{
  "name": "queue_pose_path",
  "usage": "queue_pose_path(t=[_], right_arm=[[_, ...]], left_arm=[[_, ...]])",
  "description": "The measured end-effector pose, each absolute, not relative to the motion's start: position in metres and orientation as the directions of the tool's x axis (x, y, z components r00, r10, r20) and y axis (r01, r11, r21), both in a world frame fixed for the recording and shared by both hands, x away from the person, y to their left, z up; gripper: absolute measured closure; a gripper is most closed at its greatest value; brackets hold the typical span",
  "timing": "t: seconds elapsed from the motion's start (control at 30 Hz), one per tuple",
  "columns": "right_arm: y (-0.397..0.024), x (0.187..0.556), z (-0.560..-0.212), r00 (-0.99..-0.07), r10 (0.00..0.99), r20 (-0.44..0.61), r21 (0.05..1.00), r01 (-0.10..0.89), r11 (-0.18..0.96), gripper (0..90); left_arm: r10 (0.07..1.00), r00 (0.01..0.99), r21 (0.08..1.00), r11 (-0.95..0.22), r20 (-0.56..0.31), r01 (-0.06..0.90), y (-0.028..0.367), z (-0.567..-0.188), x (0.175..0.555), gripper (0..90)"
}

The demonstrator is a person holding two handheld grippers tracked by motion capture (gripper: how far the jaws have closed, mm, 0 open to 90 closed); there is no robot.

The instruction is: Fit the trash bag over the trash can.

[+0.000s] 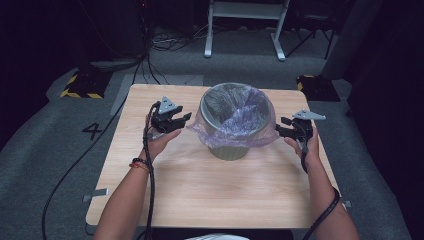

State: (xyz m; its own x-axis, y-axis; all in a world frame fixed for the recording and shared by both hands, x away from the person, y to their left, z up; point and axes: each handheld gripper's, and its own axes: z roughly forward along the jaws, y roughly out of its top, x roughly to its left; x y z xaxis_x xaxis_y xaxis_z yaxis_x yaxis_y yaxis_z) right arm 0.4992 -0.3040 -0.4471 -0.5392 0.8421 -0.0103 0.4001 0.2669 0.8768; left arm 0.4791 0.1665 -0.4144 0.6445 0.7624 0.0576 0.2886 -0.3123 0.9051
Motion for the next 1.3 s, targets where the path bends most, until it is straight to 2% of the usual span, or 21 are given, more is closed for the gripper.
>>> queue_pose_path(t=[0.17, 0.3, 0.47, 0.63, 0.77, 0.8, 0.9, 1.0, 1.3], right_arm=[[-0.307, 0.487, -0.446, -0.555, 0.829, -0.064, 0.874, 0.370, 0.315, 36.5], [-0.311, 0.479, -0.447, -0.573, 0.814, -0.092, 0.868, 0.355, 0.348, 32.9], [-0.315, 0.479, -0.445, -0.550, 0.826, -0.124, 0.858, 0.358, 0.367, 31.6], [-0.314, 0.476, -0.436, -0.548, 0.824, -0.144, 0.869, 0.329, 0.370, 32.1], [-0.312, 0.468, -0.425, -0.557, 0.813, -0.170, 0.879, 0.288, 0.381, 34.3], [-0.311, 0.466, -0.423, -0.561, 0.808, -0.180, 0.879, 0.276, 0.388, 35.6], [-0.307, 0.459, -0.418, -0.573, 0.790, -0.215, 0.876, 0.244, 0.416, 43.7], [-0.303, 0.453, -0.416, -0.583, 0.774, -0.248, 0.874, 0.210, 0.438, 46.4], [-0.300, 0.435, -0.406, -0.642, 0.736, -0.214, 0.901, 0.161, 0.403, 36.1]], left_arm=[[0.726, 0.678, 0.887, -0.383, 0.116, 0.258, 0.168, -0.415, 0.459, 41.9], [0.679, 0.723, 0.875, -0.419, 0.127, 0.241, 0.165, -0.418, 0.448, 34.7], [0.613, 0.775, 0.868, -0.458, 0.153, 0.191, 0.154, -0.418, 0.440, 30.0], [0.591, 0.782, 0.867, -0.478, 0.198, 0.142, 0.143, -0.411, 0.433, 30.7], [0.570, 0.793, 0.869, -0.482, 0.213, 0.113, 0.141, -0.407, 0.430, 50.4], [0.560, 0.801, 0.870, -0.481, 0.210, 0.108, 0.141, -0.407, 0.430, 58.8], [0.555, 0.801, 0.862, -0.497, 0.225, 0.101, 0.140, -0.407, 0.429, 74.6], [0.550, 0.801, 0.861, -0.500, 0.236, 0.090, 0.140, -0.407, 0.427, 87.5], [0.531, 0.809, 0.842, -0.532, 0.251, 0.088, 0.135, -0.410, 0.425, 89.7]])
